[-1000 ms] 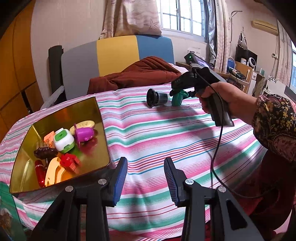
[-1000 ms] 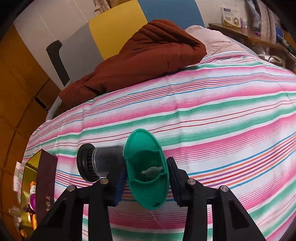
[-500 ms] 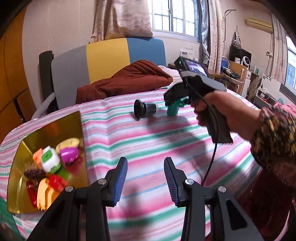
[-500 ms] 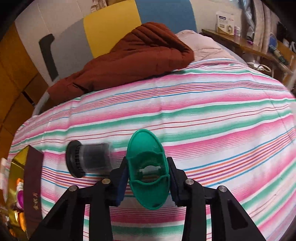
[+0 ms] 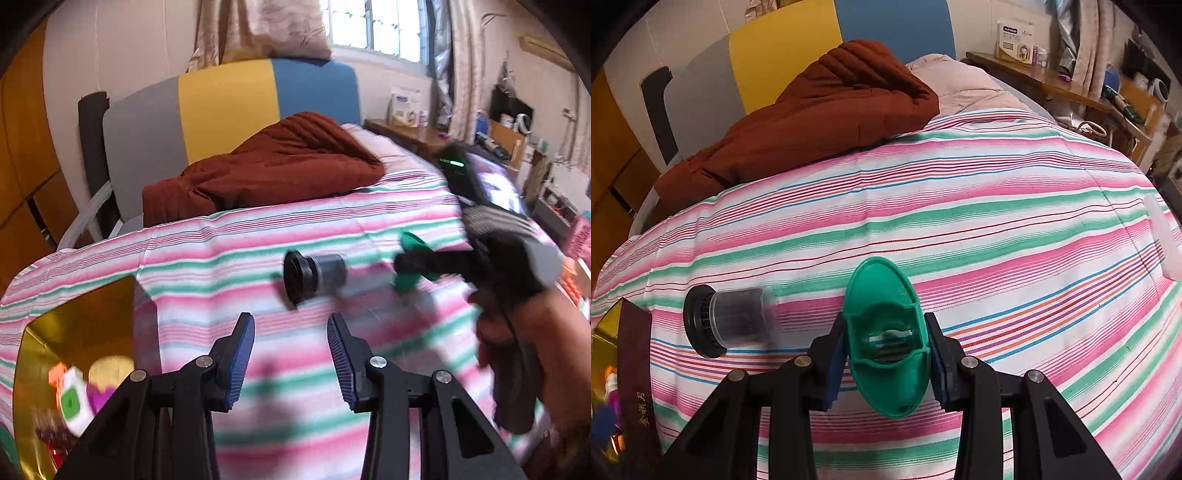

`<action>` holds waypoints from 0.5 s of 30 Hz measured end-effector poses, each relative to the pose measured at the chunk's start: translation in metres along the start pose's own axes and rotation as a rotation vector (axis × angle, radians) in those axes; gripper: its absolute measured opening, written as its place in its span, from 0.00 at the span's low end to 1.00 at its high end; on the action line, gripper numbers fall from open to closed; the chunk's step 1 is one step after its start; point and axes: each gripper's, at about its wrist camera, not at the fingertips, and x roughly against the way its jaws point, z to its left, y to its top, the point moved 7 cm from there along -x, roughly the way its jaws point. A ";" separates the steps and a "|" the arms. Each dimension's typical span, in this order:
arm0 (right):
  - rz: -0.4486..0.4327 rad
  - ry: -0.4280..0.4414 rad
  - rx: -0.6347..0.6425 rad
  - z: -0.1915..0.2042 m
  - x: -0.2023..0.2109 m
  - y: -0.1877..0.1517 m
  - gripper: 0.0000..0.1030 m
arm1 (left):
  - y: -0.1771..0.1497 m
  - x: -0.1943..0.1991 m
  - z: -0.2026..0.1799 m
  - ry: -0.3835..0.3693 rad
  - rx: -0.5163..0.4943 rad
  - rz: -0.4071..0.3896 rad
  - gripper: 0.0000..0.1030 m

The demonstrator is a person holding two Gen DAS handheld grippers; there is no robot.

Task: Organize rigid objects
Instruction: 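Grasp the black-capped clear canister with the left gripper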

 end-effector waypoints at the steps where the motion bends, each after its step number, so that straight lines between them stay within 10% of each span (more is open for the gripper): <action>1: 0.002 0.002 -0.003 -0.001 0.000 0.000 0.38 | 0.006 -0.010 0.001 0.002 0.014 0.010 0.40; 15: 0.018 0.026 -0.032 -0.001 -0.005 0.003 0.38 | 0.033 -0.099 0.044 0.153 0.069 0.121 0.40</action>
